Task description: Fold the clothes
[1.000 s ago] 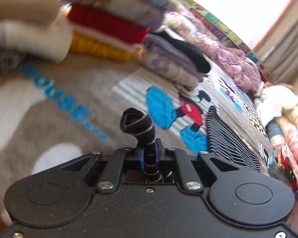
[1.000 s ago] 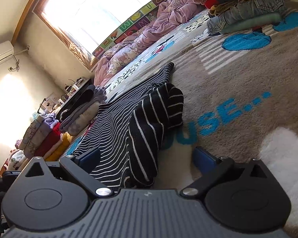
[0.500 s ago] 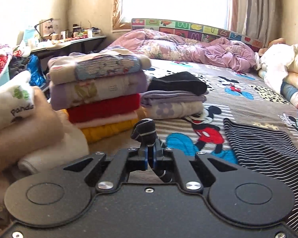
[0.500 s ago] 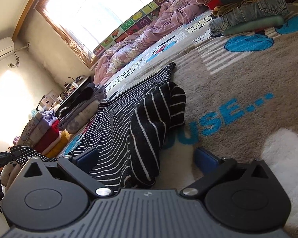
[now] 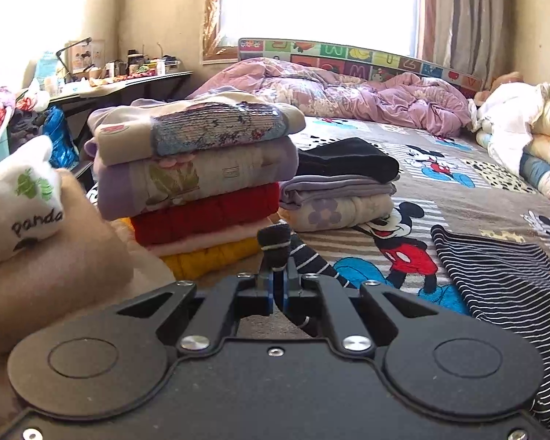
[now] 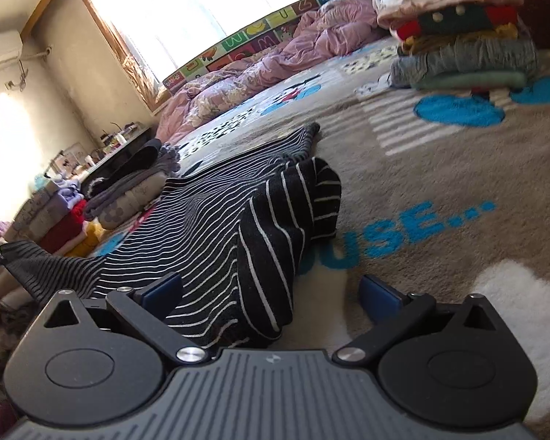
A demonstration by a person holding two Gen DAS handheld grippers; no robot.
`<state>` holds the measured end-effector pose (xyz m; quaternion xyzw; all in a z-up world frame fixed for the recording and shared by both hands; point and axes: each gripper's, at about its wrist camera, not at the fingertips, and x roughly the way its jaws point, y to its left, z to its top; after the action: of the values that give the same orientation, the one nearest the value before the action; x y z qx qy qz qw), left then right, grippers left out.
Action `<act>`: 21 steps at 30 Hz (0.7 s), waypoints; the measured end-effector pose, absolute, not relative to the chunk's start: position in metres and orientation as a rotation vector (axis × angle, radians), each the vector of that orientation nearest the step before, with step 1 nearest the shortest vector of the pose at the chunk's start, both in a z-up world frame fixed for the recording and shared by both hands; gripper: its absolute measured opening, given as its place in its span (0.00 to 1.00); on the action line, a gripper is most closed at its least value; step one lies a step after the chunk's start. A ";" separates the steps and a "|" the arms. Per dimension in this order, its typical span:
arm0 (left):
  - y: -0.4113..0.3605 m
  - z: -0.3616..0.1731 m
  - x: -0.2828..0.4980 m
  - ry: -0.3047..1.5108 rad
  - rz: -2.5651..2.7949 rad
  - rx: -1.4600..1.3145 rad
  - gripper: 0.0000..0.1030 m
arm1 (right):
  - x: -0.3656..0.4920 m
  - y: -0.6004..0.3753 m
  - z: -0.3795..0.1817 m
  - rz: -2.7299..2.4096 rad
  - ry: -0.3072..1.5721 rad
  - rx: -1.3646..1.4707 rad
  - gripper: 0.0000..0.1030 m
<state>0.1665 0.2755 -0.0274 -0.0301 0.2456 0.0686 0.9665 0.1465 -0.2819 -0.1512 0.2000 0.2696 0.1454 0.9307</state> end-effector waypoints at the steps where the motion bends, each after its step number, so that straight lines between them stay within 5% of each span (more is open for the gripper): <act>1: 0.275 -0.029 0.168 0.503 0.133 -0.059 0.03 | 0.138 -0.275 -0.143 0.284 0.502 0.351 0.95; 9: 0.292 -0.054 0.183 0.547 0.129 -0.152 0.03 | 0.086 -0.183 -0.100 0.441 0.212 -0.111 0.68; 21: 0.304 -0.045 0.198 0.526 0.076 -0.245 0.03 | 0.103 -0.013 -0.132 0.686 0.336 -0.697 0.35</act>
<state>0.1979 0.3041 -0.0454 -0.1209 0.2591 0.0375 0.9575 0.1027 -0.0128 -0.1319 -0.3332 0.1606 0.3280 0.8693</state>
